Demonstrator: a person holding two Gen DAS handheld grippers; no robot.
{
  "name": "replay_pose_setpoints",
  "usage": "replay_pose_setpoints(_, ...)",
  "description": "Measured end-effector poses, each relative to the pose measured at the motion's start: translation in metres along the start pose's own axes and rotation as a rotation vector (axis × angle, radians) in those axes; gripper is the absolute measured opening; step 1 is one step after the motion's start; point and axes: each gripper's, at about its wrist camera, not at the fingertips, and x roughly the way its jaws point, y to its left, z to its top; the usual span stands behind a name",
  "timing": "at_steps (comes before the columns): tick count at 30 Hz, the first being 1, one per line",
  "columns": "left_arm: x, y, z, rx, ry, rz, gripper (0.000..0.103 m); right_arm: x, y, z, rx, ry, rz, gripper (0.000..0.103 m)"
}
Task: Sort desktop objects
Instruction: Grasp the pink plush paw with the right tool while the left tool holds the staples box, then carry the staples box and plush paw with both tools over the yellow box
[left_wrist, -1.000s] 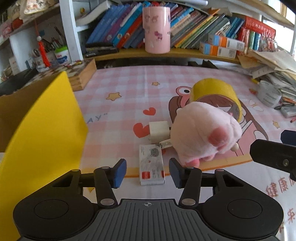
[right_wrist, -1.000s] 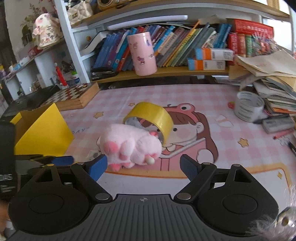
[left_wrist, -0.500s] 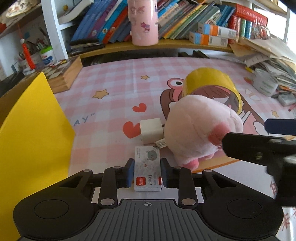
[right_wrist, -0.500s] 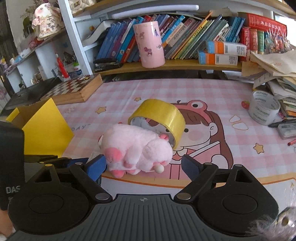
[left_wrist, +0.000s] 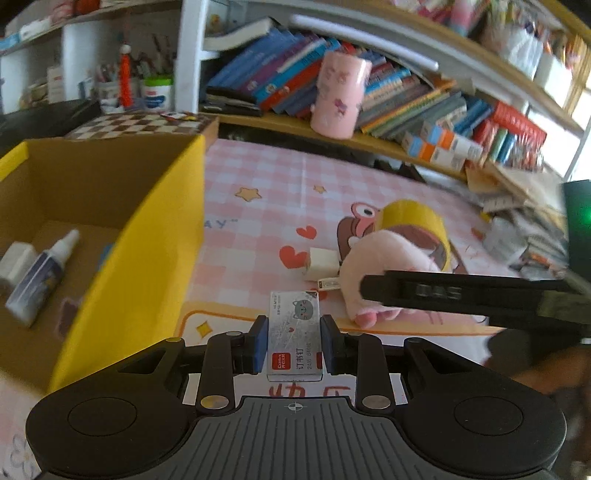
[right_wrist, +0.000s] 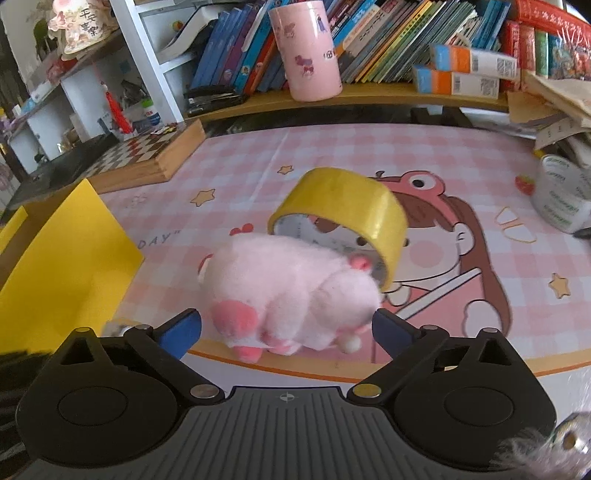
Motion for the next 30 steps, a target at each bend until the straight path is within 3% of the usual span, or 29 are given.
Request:
replay_pose_setpoints(10,-0.039,0.008,-0.013,-0.081,-0.028,-0.003,0.028,0.023,-0.007,0.001,0.121,0.051,-0.021,0.102)
replay_pose_setpoints(16,-0.058,0.008,-0.009,-0.075,-0.077,-0.004,0.028,0.018,-0.003,0.001,0.091,0.032,-0.015,0.087)
replay_pose_setpoints(30,-0.065,0.001,-0.009,-0.054,-0.114,-0.062,0.028,-0.045,0.008,-0.029,-0.017,-0.023,0.015,0.085)
